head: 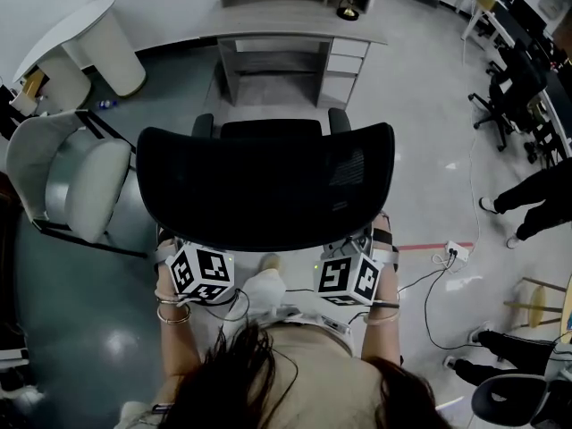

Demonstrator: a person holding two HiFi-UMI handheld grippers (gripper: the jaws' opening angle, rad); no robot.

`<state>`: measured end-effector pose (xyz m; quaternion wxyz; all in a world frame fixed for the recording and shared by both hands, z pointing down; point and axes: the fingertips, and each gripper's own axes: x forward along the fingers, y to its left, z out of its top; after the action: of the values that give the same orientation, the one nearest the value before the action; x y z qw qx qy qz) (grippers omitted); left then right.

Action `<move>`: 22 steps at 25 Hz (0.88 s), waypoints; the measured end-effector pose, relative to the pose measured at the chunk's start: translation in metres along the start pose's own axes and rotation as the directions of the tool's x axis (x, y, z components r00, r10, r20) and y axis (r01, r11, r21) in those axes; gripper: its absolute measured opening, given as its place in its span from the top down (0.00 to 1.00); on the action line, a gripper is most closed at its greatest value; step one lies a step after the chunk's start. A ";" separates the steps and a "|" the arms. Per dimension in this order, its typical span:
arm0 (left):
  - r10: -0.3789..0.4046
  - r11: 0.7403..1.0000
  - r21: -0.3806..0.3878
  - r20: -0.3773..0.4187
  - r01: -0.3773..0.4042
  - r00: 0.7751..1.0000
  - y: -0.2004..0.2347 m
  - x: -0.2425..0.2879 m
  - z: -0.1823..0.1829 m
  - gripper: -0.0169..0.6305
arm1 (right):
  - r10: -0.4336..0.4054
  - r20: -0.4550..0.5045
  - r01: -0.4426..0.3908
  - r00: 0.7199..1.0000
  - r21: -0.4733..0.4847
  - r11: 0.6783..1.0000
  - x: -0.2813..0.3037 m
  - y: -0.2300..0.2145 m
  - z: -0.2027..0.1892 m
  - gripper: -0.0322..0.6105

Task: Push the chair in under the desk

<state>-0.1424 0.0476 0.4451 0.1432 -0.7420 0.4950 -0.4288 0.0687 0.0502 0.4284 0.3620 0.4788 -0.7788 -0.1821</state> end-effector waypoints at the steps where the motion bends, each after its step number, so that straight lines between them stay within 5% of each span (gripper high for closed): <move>1: -0.006 1.000 0.004 0.000 0.006 1.000 -0.001 0.001 0.001 0.54 | 0.001 -0.004 -0.001 1.000 -0.002 1.000 0.000 0.000 0.000 0.63; 22: -0.058 0.998 0.041 0.010 0.058 0.998 0.013 0.021 0.004 0.54 | 0.120 -0.004 -0.120 0.993 0.063 0.991 0.024 -0.001 0.004 0.68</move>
<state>-0.1438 0.0224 0.4451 0.1484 -0.7553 0.4638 -0.4386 0.0595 0.0281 0.4349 0.3601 0.4430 -0.8101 -0.1333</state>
